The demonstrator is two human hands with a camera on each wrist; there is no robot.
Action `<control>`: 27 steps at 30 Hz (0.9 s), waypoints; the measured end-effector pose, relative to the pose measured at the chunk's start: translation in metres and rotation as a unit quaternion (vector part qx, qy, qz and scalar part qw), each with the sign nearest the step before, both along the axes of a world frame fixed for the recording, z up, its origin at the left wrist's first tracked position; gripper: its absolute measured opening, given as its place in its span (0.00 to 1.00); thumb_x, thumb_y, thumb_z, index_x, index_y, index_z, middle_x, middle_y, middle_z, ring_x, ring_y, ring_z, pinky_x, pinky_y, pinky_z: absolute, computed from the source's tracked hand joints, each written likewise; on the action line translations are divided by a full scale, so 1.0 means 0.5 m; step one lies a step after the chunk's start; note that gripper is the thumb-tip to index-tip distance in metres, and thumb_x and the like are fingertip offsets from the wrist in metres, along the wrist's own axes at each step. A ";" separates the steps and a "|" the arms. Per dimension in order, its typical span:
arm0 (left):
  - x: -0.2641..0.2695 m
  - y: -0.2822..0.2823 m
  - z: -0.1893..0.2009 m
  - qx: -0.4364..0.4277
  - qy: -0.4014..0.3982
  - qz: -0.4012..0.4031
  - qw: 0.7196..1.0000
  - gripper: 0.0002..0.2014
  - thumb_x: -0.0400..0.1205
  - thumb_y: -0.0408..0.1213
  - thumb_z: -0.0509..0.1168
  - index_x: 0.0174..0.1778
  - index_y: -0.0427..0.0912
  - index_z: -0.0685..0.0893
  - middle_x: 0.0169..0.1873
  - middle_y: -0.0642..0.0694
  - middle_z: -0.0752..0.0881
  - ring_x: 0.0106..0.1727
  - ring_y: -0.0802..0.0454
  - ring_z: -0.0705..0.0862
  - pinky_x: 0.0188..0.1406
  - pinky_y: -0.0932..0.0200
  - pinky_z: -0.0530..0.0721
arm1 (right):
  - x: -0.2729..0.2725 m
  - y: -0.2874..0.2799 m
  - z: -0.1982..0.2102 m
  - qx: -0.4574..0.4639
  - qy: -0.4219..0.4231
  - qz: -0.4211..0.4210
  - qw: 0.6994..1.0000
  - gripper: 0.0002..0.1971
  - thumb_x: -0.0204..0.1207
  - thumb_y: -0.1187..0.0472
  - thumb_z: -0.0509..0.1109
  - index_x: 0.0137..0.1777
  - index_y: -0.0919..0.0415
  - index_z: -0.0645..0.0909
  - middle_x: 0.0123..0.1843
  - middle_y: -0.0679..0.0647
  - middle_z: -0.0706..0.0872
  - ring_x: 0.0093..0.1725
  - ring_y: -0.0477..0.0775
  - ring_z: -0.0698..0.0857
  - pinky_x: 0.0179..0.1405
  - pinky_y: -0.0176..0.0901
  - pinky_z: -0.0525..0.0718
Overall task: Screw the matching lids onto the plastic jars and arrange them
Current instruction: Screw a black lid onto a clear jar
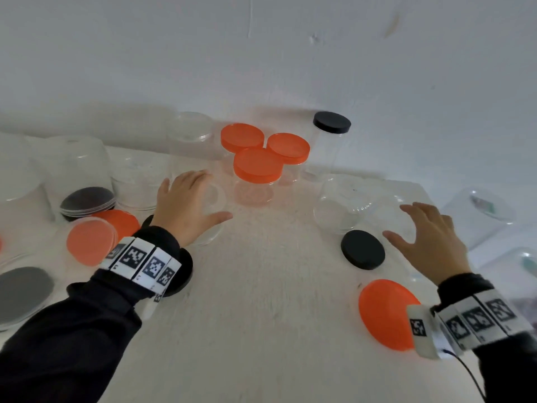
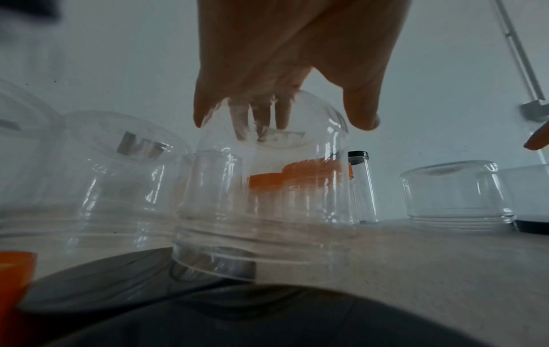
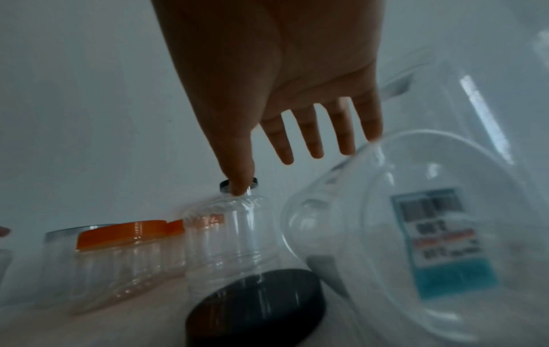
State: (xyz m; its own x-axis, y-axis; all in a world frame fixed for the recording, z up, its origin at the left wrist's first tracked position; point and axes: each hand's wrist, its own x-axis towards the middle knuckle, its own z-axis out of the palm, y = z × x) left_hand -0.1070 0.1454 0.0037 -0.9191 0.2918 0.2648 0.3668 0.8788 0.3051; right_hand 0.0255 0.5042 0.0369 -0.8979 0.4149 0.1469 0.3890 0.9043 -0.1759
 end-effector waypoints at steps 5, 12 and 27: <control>0.021 0.008 0.002 0.062 0.110 -0.029 0.992 0.25 0.75 0.43 0.70 0.65 0.34 0.76 0.67 0.37 0.76 0.72 0.38 0.68 0.71 0.31 0.60 | 0.012 0.020 -0.022 0.002 -0.062 -0.045 0.997 0.41 0.70 0.40 0.71 0.79 0.54 0.60 0.79 0.59 0.59 0.75 0.66 0.61 0.63 0.63 0.73; 0.093 0.123 0.024 0.159 0.081 -0.285 0.942 0.23 0.78 0.46 0.60 0.63 0.35 0.78 0.61 0.42 0.80 0.65 0.50 0.73 0.67 0.56 0.69 | 0.018 0.023 -0.037 0.003 -0.107 -0.056 0.993 0.46 0.69 0.44 0.75 0.80 0.57 0.54 0.73 0.68 0.66 0.69 0.70 0.66 0.63 0.58 0.73; 0.093 0.424 -0.048 -0.182 -0.109 -0.460 0.862 0.37 0.80 0.51 0.63 0.80 0.39 0.56 0.81 0.45 0.53 0.81 0.49 0.53 0.79 0.54 0.53 | 0.076 0.012 -0.021 -0.110 0.059 -0.026 0.992 0.40 0.73 0.59 0.73 0.78 0.63 0.54 0.71 0.66 0.64 0.66 0.70 0.70 0.62 0.58 0.72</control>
